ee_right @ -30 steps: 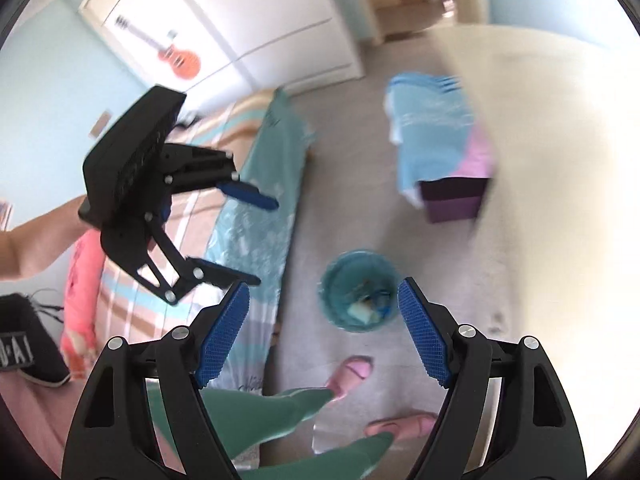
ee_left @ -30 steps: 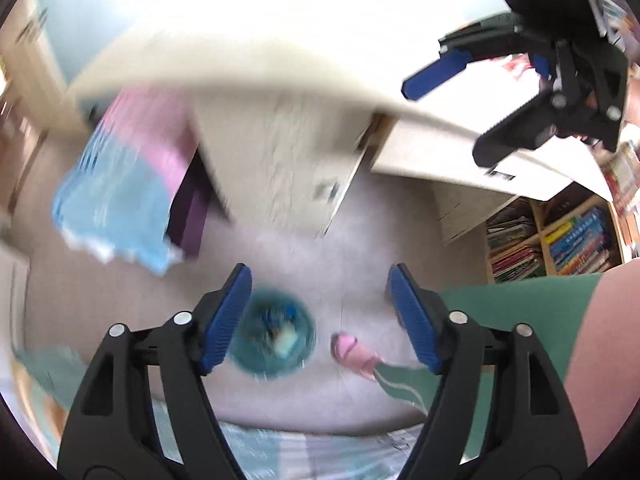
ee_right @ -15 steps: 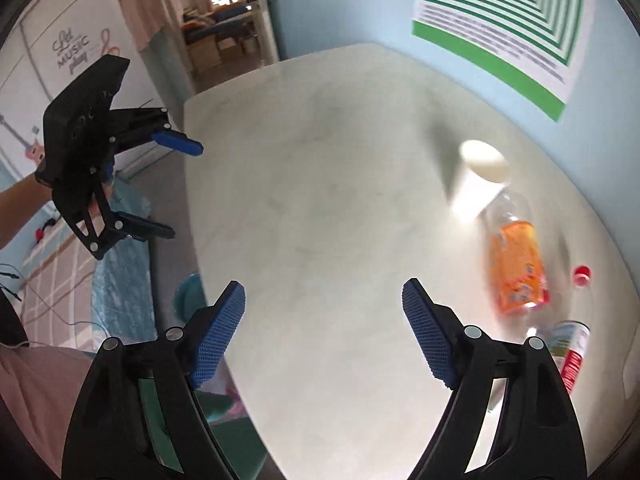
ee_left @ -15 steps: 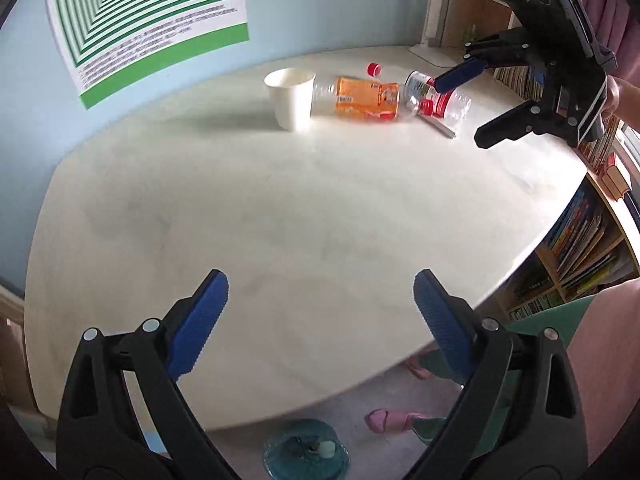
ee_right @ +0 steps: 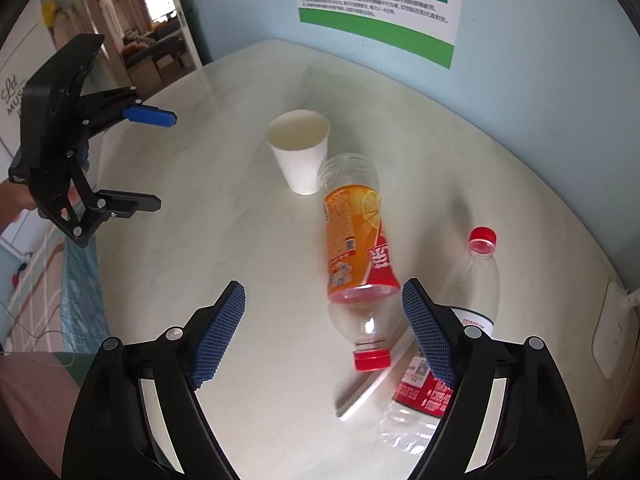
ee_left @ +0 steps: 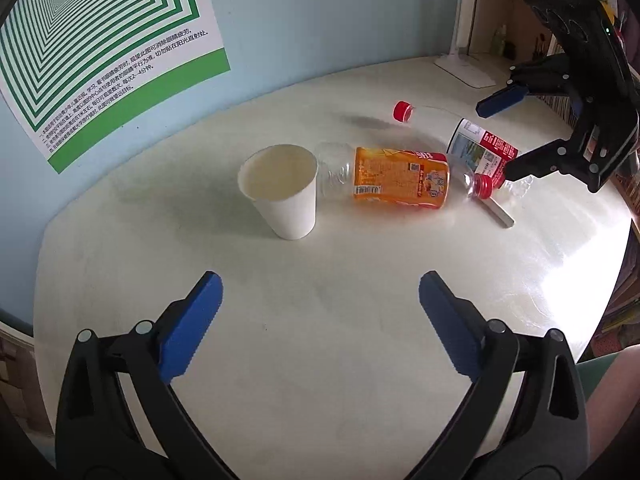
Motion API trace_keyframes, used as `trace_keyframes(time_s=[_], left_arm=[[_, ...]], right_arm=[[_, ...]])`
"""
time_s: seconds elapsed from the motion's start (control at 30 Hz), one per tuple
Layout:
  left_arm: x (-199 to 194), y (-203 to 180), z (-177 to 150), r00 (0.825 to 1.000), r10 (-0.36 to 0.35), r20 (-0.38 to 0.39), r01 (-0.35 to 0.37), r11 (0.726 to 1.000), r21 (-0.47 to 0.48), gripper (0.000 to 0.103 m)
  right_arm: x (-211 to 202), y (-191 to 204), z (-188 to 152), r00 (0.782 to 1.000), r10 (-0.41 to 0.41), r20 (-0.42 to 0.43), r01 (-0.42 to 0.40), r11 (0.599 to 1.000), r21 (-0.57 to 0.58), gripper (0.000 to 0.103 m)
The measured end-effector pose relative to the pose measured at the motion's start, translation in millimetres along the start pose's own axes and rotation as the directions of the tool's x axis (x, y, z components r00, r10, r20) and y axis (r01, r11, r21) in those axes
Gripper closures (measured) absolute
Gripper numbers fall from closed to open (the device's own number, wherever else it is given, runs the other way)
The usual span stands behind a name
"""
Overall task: Collect trash
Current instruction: 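Grasp the white paper cup with the left tool while the right tool grasps the orange-labelled bottle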
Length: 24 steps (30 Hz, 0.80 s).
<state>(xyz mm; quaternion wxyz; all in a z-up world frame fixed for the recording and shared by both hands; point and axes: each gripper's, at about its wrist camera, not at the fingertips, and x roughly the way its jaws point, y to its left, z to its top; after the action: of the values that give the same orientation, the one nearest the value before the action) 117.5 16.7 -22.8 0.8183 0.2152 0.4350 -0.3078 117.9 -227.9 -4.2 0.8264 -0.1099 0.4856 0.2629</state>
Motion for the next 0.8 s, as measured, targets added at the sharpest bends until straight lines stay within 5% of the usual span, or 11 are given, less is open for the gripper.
trace_keyframes(time_s=[0.33,0.47,0.67,0.8], left_arm=[[57,46,19,0.997,-0.033,-0.077,0.035,0.999,0.032,0.007],[85,67,21,0.986,-0.134,-0.100,0.130,0.991,-0.038,0.007],[119,65,43,0.973,-0.206,-0.104,0.208,0.978,0.009,0.007],[135,60,59,0.970,-0.225,-0.092,0.229,0.973,0.029,0.007]], right_arm=[[56,-22,24,0.998,0.001,-0.070,0.000,1.000,0.010,0.022],[79,-26,32,0.995,0.006,-0.097,-0.005,1.000,0.013,0.022],[113,-37,43,0.988,0.033,-0.148,-0.029,0.999,0.031,0.024],[130,-39,45,0.982,0.053,-0.181,-0.048,0.998,0.030,0.036]])
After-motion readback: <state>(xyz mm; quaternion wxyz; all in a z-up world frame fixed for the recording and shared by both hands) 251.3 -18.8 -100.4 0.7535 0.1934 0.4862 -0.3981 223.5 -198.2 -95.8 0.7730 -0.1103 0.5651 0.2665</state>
